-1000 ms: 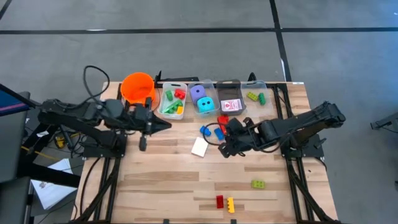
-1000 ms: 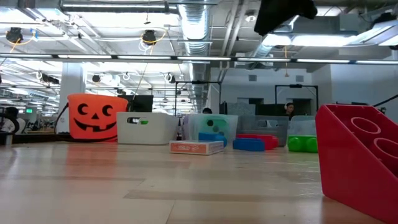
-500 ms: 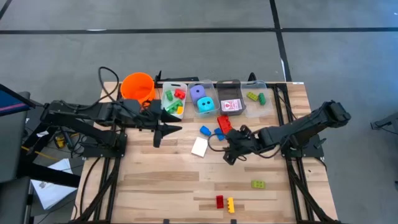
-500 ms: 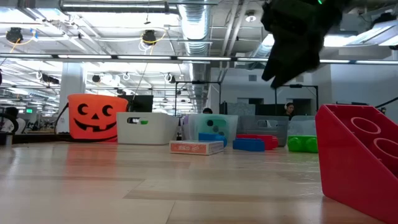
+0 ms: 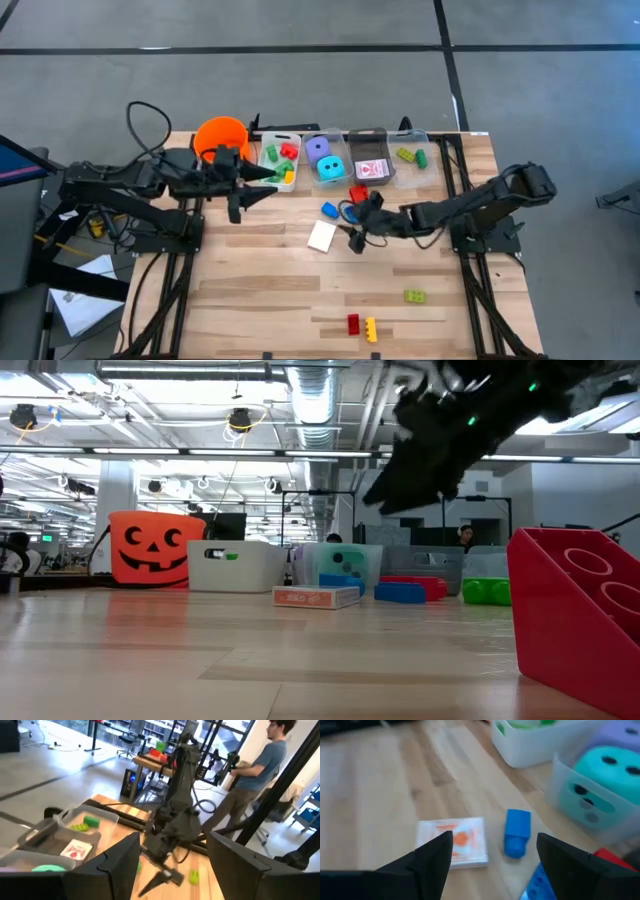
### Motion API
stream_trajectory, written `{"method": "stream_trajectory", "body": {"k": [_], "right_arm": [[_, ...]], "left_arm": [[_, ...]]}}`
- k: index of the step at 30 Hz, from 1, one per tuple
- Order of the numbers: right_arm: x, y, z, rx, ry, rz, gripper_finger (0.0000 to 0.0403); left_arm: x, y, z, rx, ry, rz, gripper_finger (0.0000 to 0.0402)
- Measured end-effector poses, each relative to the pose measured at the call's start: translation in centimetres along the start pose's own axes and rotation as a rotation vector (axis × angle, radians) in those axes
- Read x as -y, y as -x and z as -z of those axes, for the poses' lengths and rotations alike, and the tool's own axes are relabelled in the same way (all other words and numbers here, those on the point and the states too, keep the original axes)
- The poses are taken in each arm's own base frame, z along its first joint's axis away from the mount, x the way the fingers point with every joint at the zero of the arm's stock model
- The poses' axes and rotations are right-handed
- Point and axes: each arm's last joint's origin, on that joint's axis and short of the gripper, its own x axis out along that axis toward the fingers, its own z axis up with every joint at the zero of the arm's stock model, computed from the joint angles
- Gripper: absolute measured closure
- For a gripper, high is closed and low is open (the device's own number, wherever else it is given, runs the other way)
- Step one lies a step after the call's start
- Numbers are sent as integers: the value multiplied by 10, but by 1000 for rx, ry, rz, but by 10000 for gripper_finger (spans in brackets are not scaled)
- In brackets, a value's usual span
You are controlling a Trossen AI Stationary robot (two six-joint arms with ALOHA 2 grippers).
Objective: Pick & Place Toys
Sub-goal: Put the 1 stud blue game piece into the white bin
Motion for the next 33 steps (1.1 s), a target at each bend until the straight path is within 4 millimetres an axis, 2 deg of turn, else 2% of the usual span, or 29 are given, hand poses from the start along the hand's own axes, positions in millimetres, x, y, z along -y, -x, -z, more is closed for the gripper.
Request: {"method": "stream_trajectory", "body": {"k": [4,8,20,30,33], "right_arm": [[12,-21,0,-24,-36,50,122],[22,-36,-4,-6,-89,10,122],[49,-69,11,-112,-118,25,122],[43,-98,4,-159,-27,-52,122],[41,-109,7,-227,-16,-33,122]], "left_arm": [[-1,4,-2,7,-1,0,178],[-1,4,0,-6,-5,-4,178],[-3,5,3,-40,-15,-15,178],[-3,5,3,-42,-15,-15,178],[-3,5,3,-42,-12,-15,178]]}}
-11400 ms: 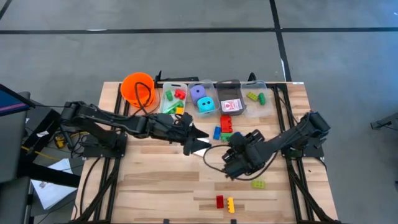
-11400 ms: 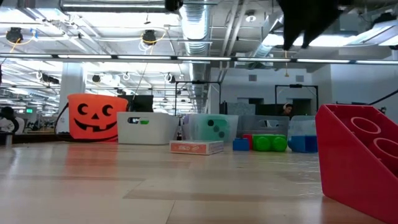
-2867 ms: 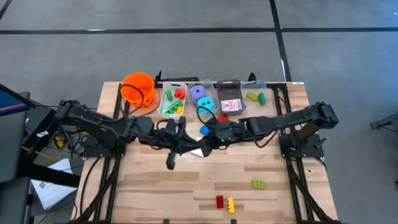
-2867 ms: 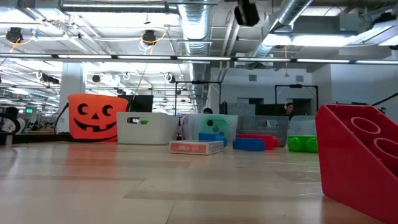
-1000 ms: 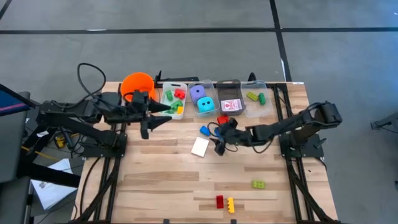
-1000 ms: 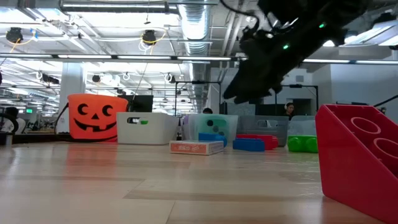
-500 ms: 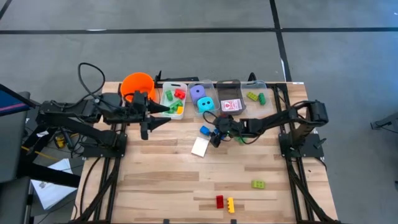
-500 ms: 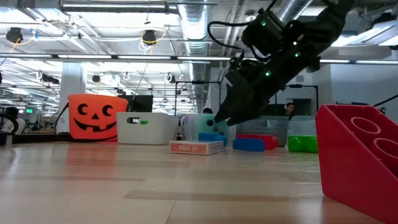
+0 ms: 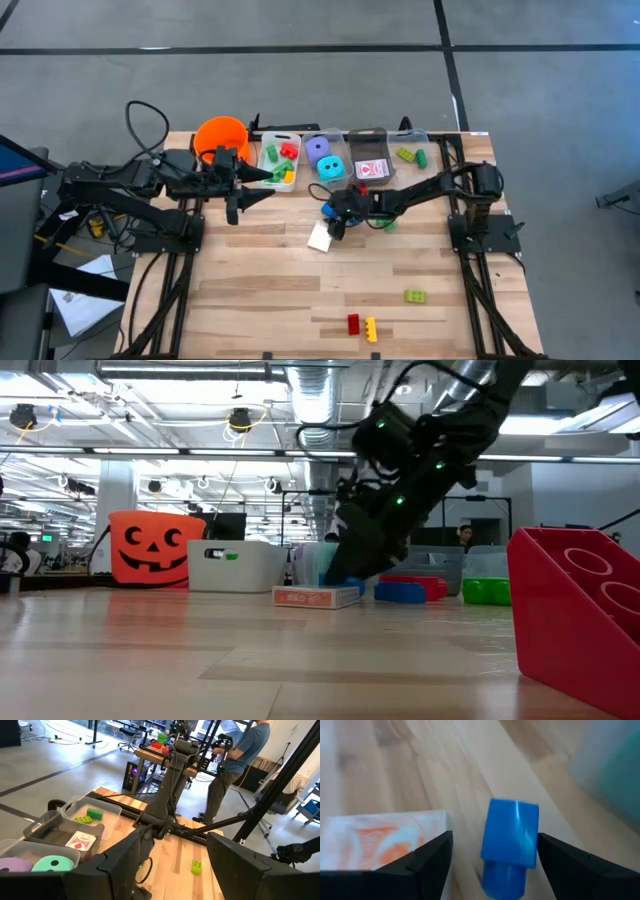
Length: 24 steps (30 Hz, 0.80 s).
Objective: Pick & Place Toys
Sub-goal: Put the 1 stud blue game piece into the white bin
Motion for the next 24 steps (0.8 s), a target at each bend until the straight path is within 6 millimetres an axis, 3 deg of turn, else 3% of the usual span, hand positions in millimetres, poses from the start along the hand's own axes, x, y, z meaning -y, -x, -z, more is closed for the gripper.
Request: {"method": "stream_trajectory", "body": {"k": [8,12,19,21,24], "right_arm": [[-6,-15,-14,-183,30,61,142],[-10,-11,-33,-140,28,51,202],[-22,9,-72,-86,36,25,374],[-29,17,-80,-108,85,19,392],[-41,32,-97,-72,146,18,377]], "left_arm": [[0,0,0,-1,0,1,178],[0,0,0,-2,0,1,178],[-2,0,5,-52,-15,-19,178],[-3,0,7,-73,-21,-27,178],[-4,1,10,-105,-32,-39,178]]}}
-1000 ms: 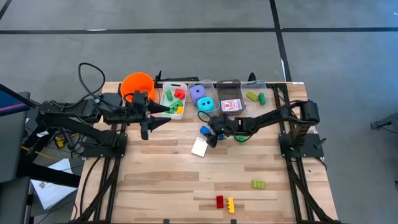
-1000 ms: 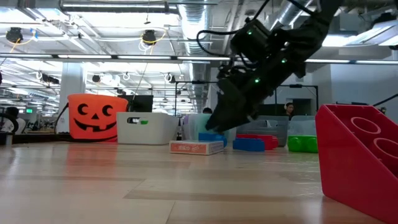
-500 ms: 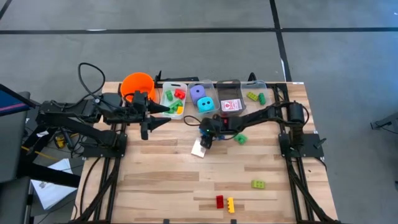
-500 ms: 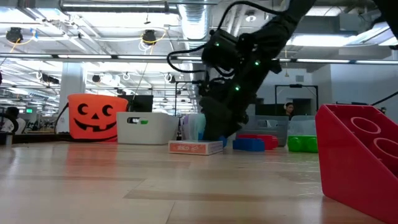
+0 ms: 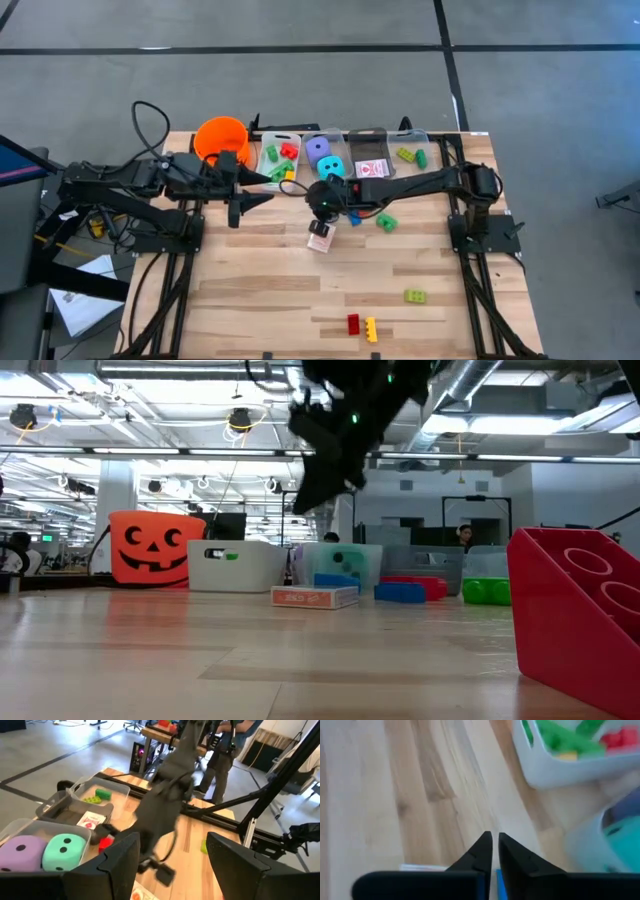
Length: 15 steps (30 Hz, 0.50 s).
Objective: Pick & Place Toys
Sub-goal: Put the 1 stud blue game piece into the white bin
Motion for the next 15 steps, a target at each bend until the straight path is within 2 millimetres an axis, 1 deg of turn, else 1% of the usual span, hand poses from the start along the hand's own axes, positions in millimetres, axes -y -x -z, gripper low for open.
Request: {"method": "stream_trajectory", "body": {"k": [3,6,8,10,13,15], "right_arm": [[-3,6,-7,9,42,22,363],[3,4,-8,0,-20,26,350],[9,1,-3,-35,-67,-2,337],[13,-2,3,-90,-75,-22,320],[16,-4,9,-115,-55,-49,282],[18,-8,16,-145,-52,-56,250]], "left_arm": [[-1,1,2,-17,-5,-6,178],[-1,1,3,-29,-8,-10,178],[-2,2,2,-26,-7,-9,178],[-2,3,2,-19,-6,-6,178],[-2,6,1,-17,-5,-5,178],[-2,8,0,-8,-2,-2,178]]}}
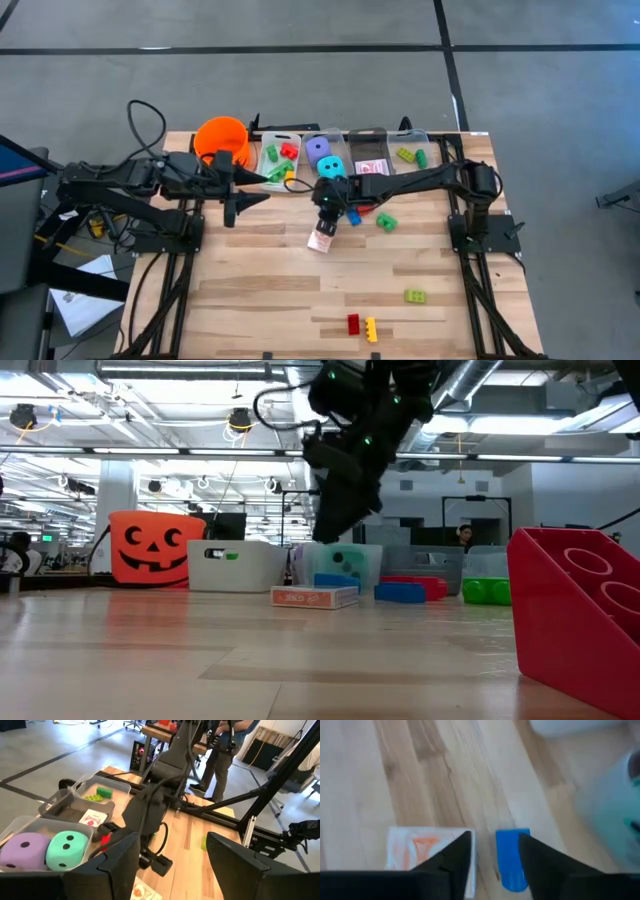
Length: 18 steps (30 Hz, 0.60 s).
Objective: Pick & Place Toys
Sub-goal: Put the 1 stud blue game piece into the white bin
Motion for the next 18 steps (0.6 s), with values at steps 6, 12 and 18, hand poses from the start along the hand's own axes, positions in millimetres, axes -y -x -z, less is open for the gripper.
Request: {"method": "stream_trajectory", "body": {"k": [6,12,18], "right_arm": [[5,-10,18,-70,35,-29,144],[2,-16,29,-99,110,-34,88],[5,-16,22,-27,149,20,84]], "left_arm": [[-2,7,-1,10,3,6,178],[-2,9,-2,22,7,10,178],[-2,9,-2,21,14,9,178]]}}
